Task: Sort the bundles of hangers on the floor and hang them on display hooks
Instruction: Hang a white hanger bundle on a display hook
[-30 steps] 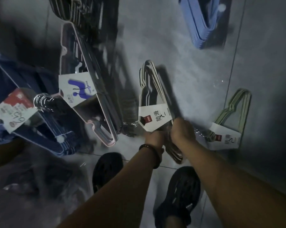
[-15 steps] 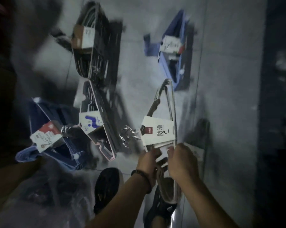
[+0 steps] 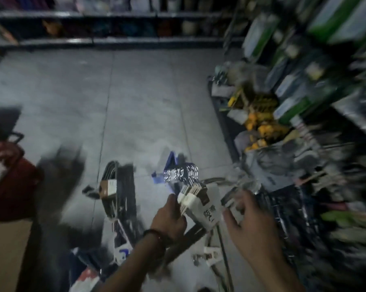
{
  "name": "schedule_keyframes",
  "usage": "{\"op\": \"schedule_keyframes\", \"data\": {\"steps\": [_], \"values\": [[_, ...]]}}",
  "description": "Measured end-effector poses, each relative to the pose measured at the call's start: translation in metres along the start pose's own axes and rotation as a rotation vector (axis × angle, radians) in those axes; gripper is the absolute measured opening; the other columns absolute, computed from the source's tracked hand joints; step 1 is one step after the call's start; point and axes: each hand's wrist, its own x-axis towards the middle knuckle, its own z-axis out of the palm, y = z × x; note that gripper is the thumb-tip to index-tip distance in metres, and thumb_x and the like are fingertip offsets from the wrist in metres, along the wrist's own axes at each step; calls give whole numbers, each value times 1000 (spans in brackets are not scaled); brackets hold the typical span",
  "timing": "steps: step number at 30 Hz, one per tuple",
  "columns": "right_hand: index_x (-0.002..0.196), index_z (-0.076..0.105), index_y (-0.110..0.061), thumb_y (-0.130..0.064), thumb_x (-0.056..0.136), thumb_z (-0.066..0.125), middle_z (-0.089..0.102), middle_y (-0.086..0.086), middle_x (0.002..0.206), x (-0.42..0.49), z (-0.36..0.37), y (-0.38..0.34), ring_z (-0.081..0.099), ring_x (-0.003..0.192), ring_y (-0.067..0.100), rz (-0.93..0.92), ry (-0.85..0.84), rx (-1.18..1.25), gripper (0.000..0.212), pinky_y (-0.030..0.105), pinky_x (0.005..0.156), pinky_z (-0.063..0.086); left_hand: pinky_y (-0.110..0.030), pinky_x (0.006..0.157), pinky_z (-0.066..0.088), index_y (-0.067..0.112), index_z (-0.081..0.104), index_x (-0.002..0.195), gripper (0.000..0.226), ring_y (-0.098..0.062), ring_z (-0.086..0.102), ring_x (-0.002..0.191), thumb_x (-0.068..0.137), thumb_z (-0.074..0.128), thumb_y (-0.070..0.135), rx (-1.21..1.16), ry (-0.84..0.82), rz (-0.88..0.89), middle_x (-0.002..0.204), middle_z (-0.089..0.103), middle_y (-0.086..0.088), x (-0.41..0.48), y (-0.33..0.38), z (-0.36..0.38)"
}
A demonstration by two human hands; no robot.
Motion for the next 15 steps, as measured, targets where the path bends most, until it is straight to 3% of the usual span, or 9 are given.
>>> {"op": "schedule_keyframes", "data": {"steps": [3, 5, 7, 9, 11, 12, 14, 15], "values": [[133, 46, -34, -53, 82, 79, 45, -5, 131, -13, -94, -25, 53, 116, 16, -154, 126, 16, 63, 35, 93, 53, -34, 75, 50, 25, 34, 142, 60, -23, 63, 83, 86, 54, 22, 252, -77, 225, 99, 70, -1, -23, 75, -49], [144, 45, -33, -64, 77, 79, 40, -8, 142, -21, -144, -29, 44, 129, 14, -170, 58, -44, 81, 31, 104, 46, -42, 88, 54, 38, 36, 129, 53, -29, 67, 96, 81, 58, 34, 378, -150, 323, 102, 71, -1, -42, 125, -72], [151, 40, -35, -73, 70, 79, 39, -12, 150, -29, -189, -27, 40, 138, 11, -129, -34, -6, 97, 29, 108, 41, -44, 90, 51, 39, 39, 114, 39, -31, 64, 98, 81, 59, 35, 490, -230, 412, 98, 68, 0, -64, 178, -88], [146, 44, -42, -76, 65, 82, 51, -22, 140, -48, -228, -23, 52, 130, 3, -68, -97, 128, 96, 24, 102, 47, -33, 77, 45, 34, 41, 121, 41, -33, 63, 96, 87, 62, 23, 585, -302, 505, 102, 66, -4, -89, 231, -96], [129, 55, -44, -65, 66, 89, 59, -38, 115, -68, -255, -12, 60, 104, -16, -3, -134, 260, 74, 13, 86, 48, -27, 74, 39, 34, 39, 140, 58, -32, 63, 102, 88, 61, 19, 692, -346, 604, 118, 65, -9, -115, 280, -94], [119, 60, -43, -60, 66, 91, 65, -38, 106, -77, -266, -8, 62, 96, -18, 9, -134, 315, 64, 13, 84, 50, -26, 73, 38, 36, 38, 144, 62, -29, 62, 104, 89, 61, 20, 746, -360, 639, 125, 64, -7, -131, 304, -92], [117, 67, -38, -58, 63, 95, 73, -33, 105, -94, -287, 6, 67, 98, -14, 48, -61, 432, 65, 21, 92, 55, -25, 65, 38, 37, 41, 144, 58, -21, 58, 99, 91, 62, 24, 851, -367, 722, 129, 63, 1, -156, 347, -77], [117, 68, -33, -52, 65, 96, 72, -34, 99, -104, -297, 13, 66, 92, -18, 59, -13, 481, 63, 15, 88, 54, -24, 63, 39, 36, 43, 143, 56, -20, 56, 97, 91, 63, 27, 915, -349, 768, 129, 63, 2, -168, 368, -66]]}}
